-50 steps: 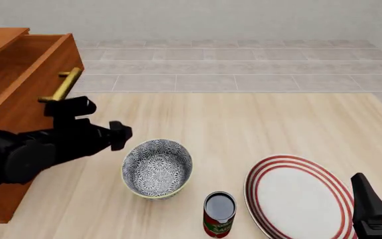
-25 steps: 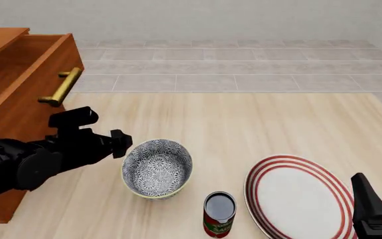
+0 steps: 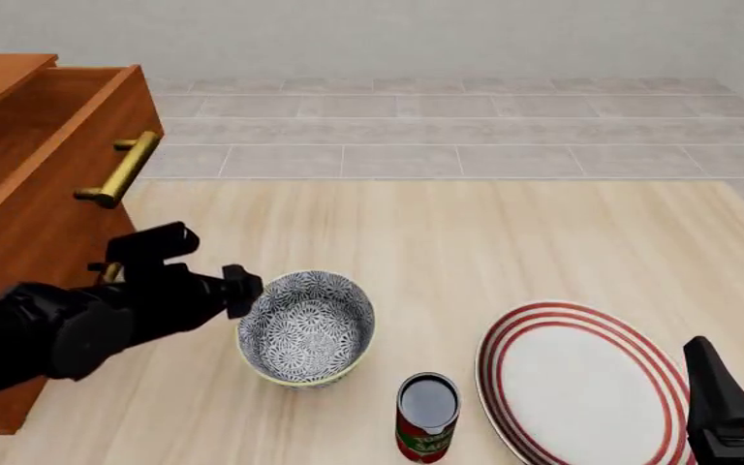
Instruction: Put the bowl on top of the cabinet.
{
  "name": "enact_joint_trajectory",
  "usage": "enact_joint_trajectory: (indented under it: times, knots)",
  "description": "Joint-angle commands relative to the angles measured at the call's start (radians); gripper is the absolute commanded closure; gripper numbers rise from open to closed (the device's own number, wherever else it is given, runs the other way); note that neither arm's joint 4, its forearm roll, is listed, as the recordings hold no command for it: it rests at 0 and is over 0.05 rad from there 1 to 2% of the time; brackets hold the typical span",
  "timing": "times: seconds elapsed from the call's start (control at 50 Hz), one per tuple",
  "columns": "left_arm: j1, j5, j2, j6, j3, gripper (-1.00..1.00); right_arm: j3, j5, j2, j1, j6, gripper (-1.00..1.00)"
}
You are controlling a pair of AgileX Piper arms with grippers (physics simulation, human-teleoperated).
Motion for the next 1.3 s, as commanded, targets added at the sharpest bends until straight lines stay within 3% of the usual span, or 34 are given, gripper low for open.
enact_joint_trajectory:
  times: [0.02, 1.3]
  knots:
    - [-0.004, -0.025, 0.022, -0.012, 0.014, -1.0, 0.0, 0.001, 0.0, 0.0, -0.002, -1.0]
    - [-0.047, -0.181, 0.222, -0.028, 0.039, -1.0, -0.003, 0.0, 0.0, -0.005, 0.006, -1.0]
